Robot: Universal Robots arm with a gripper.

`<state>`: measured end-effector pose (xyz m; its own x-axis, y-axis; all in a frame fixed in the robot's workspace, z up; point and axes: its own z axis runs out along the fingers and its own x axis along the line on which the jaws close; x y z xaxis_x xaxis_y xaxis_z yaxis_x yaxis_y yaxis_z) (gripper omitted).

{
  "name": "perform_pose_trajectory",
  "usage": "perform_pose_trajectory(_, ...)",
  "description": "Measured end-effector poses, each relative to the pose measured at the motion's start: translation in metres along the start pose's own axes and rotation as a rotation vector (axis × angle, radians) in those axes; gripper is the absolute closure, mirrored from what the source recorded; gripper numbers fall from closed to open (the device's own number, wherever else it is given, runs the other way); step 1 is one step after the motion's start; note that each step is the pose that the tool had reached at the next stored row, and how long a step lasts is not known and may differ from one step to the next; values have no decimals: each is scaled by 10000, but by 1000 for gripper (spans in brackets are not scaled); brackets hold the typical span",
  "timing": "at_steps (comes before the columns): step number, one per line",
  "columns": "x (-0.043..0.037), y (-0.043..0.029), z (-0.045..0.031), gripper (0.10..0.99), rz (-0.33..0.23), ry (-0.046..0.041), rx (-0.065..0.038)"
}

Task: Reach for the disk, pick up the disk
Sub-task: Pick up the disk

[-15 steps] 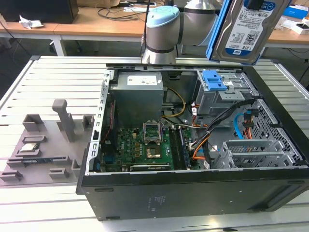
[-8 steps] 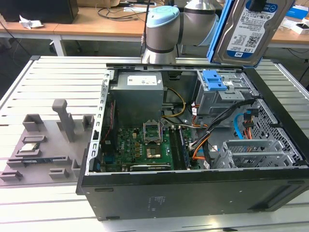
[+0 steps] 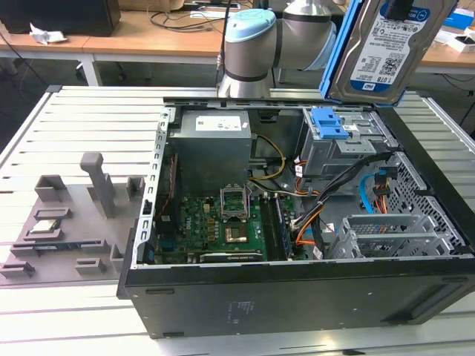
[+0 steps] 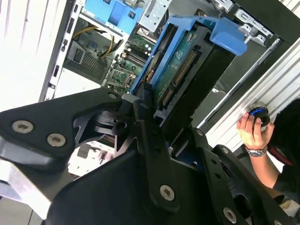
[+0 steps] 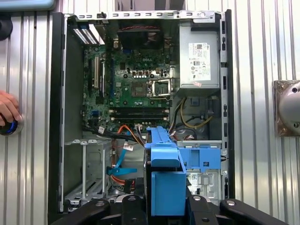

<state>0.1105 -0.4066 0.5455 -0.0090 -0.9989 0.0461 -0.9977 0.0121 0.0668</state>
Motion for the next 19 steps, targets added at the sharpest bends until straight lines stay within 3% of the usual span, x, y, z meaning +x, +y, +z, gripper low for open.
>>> perform_pose_trajectory(12, 377, -5, 25, 725, 9, 137, 1)
perform_pose_trajectory(19, 546, -7, 36, 725, 14, 196, 2)
